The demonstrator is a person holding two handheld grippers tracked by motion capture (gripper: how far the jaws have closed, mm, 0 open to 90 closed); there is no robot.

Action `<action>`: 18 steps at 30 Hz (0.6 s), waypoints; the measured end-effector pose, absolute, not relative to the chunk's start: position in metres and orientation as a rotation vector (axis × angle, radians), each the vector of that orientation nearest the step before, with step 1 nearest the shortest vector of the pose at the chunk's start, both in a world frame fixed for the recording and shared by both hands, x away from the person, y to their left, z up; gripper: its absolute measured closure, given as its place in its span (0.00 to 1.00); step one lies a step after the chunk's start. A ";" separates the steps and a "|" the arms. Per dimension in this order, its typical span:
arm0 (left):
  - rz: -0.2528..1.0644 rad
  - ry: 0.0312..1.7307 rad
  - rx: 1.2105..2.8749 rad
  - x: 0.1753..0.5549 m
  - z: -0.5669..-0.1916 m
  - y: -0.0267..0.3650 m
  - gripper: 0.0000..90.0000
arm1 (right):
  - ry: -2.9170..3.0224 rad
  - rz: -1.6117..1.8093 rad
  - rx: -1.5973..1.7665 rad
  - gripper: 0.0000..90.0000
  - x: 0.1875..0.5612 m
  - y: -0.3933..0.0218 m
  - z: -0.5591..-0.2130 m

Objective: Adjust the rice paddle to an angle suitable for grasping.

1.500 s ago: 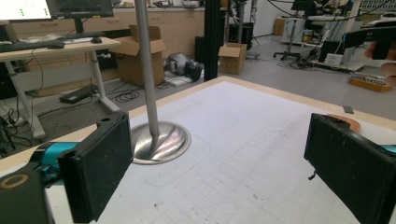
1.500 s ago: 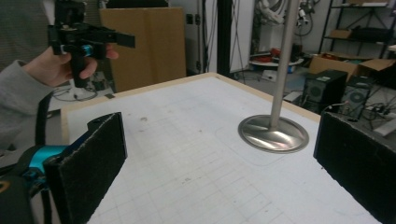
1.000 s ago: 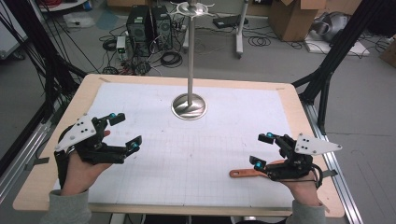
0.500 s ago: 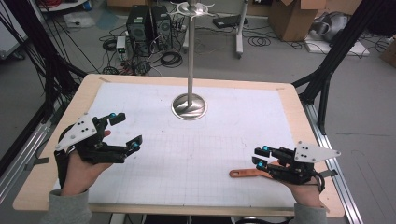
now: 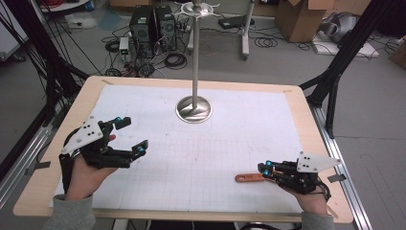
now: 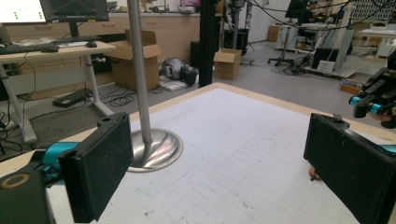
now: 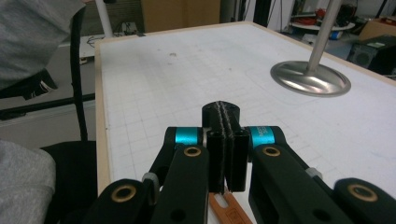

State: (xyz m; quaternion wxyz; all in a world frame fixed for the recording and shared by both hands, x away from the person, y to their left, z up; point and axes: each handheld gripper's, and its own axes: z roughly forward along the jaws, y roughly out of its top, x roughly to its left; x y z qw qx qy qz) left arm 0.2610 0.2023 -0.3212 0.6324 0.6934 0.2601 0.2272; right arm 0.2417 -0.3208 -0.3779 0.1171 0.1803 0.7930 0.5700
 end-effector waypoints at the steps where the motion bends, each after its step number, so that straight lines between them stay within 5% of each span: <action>1: 0.518 0.597 1.593 0.262 -0.322 0.202 0.10 | 2.324 1.670 0.531 0.99 0.242 -0.322 -0.379; 18: 0.513 0.608 1.606 0.265 -0.326 0.200 0.10 | 2.508 1.573 0.552 0.99 0.250 -0.316 -0.410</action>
